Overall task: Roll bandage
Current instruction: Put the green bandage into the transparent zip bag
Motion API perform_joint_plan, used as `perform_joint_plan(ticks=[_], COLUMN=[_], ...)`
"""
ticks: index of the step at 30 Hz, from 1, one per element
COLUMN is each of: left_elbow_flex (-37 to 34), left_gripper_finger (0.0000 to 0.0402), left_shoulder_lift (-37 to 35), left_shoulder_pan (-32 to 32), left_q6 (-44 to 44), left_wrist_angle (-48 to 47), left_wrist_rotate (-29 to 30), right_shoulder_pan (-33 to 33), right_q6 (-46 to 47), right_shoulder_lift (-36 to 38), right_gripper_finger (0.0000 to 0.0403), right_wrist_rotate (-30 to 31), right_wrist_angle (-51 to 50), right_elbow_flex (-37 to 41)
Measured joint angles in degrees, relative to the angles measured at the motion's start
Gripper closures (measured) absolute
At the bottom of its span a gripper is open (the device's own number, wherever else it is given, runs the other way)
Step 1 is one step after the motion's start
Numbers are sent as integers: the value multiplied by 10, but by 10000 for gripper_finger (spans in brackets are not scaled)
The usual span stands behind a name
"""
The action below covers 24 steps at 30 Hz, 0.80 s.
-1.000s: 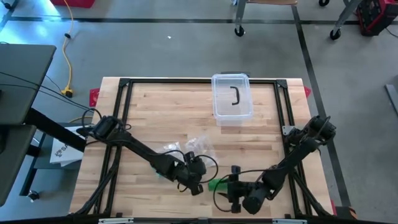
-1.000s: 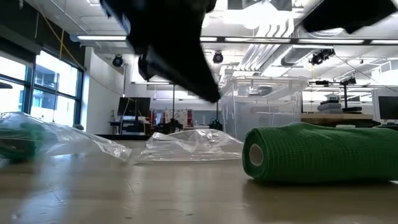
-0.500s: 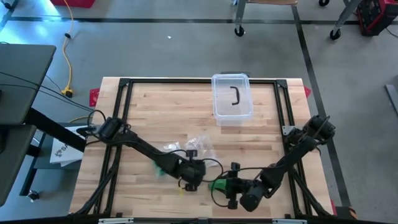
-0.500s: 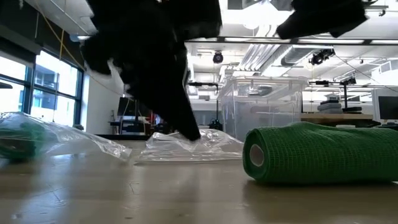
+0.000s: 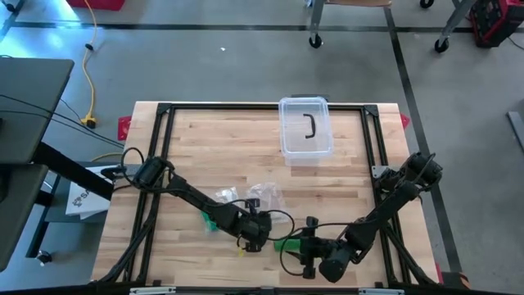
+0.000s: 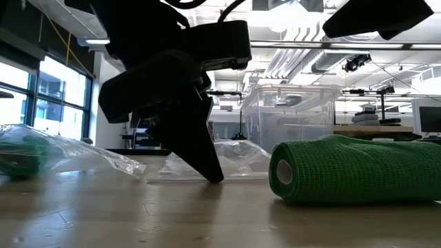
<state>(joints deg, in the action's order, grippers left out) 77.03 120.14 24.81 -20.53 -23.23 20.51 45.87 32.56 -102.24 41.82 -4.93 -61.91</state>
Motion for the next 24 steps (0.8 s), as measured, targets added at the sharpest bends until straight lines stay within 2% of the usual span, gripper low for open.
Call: perform_joint_plan(ticks=[3,6,10,14,24], left_elbow_flex=[8,36,83,108,144], left_gripper_finger=[390,399,400,401,401], left_shoulder_lift=[-3,-7,-22,-29,-31], left_shoulder_pan=[9,24,47,64,74], left_q6=[-20,-51,-100,-118,-157], left_wrist_angle=[-6,-50,-112,-135,-124], left_wrist_rotate=[8,32,96,144,163], right_shoulder_pan=[0,4,8,8,2], right_q6=[5,6,4,3,-144], right_shoulder_lift=[0,0,0,0,-1], right_gripper_finger=[218,218,218,218,219], right_wrist_rotate=[0,0,1,-1,-18], right_wrist_angle=[0,2,11,16,38], right_elbow_flex=[0,0,0,0,0])
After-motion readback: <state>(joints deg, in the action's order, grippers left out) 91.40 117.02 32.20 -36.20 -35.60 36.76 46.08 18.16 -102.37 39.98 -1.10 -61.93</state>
